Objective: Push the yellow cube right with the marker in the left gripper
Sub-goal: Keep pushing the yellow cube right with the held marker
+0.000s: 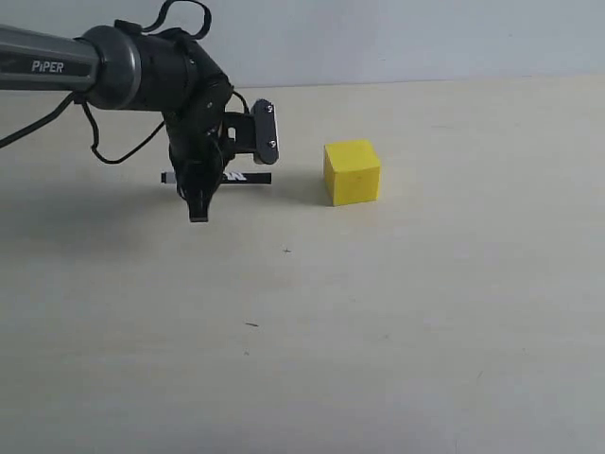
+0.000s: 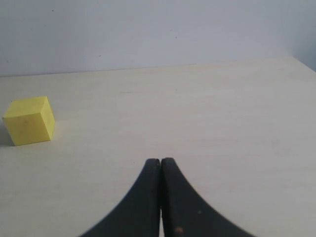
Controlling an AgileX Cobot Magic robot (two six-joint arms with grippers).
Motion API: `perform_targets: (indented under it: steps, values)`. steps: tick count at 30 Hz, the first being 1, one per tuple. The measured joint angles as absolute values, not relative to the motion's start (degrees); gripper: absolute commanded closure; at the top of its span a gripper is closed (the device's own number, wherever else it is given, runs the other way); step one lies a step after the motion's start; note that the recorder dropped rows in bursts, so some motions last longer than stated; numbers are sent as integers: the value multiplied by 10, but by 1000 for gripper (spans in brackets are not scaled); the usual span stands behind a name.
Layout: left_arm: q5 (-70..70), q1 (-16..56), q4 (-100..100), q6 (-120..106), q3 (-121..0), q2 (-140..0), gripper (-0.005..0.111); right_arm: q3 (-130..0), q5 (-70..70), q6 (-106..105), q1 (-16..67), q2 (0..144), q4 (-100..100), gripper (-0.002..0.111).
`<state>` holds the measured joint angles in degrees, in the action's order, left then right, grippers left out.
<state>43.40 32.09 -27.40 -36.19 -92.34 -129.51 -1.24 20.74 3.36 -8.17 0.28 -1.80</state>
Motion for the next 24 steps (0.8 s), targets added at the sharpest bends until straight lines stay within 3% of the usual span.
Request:
perform_targets:
  steps: [12,21,24]
  values:
    - [426,322,-277,-365,-923,-1295,107,-12,207,34,-82,3,-18,108]
    - [383,433,-325,-307,-987,-1353,107,-12,207,34,-82,3,-18,108]
    - [388,441,-324,-291,-1006,-1356,107,-12,207,34,-82,3,-18,108]
